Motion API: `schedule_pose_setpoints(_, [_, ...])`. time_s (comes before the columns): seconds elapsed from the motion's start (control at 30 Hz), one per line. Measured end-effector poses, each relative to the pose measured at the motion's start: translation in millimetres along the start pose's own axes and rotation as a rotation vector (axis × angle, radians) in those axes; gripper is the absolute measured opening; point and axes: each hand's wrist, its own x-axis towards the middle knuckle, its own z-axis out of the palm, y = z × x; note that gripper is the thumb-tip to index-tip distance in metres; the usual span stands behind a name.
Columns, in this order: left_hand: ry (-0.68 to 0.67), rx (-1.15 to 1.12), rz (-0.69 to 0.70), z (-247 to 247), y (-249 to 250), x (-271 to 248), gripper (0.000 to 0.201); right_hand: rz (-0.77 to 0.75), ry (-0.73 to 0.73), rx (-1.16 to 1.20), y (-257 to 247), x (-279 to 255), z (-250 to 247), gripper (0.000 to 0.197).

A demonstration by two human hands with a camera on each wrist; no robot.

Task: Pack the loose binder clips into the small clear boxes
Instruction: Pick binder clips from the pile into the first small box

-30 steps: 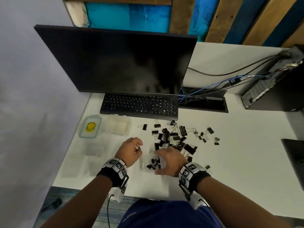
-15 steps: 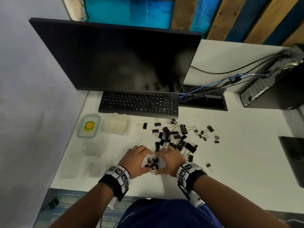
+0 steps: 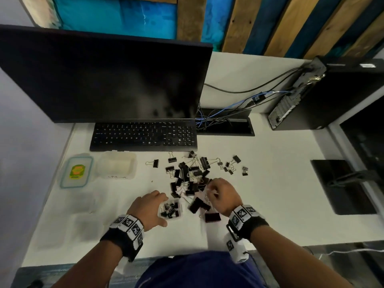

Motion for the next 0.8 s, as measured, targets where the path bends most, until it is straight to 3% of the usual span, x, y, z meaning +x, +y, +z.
schedule_pose_setpoints(0.2, [-0.004,-0.041,-0.024,-5,8,2,0.076,0.280,-0.221,-0.265,75,-17,-20,0.030])
schedule_pose_setpoints(0.33, [-0.008,-0.078,-0.033,-4,10,1,0.075,0.255,-0.243,-0.321,92,-28,-11,0.014])
schedule_pose_setpoints(0.47, [-0.006,-0.089,-0.037,-4,11,0,0.076,0.263,-0.249,-0.298,83,-27,-13,0.017])
schedule_pose_setpoints(0.63, [-0.004,-0.112,-0.055,-3,13,2,0.076,0.057,-0.235,-0.164,31,-12,-24,0.023])
schedule_pose_setpoints(0.8, [0.003,-0.129,-0.064,-1,13,0,0.076,-0.207,-0.328,-0.052,-32,9,-9,0.022])
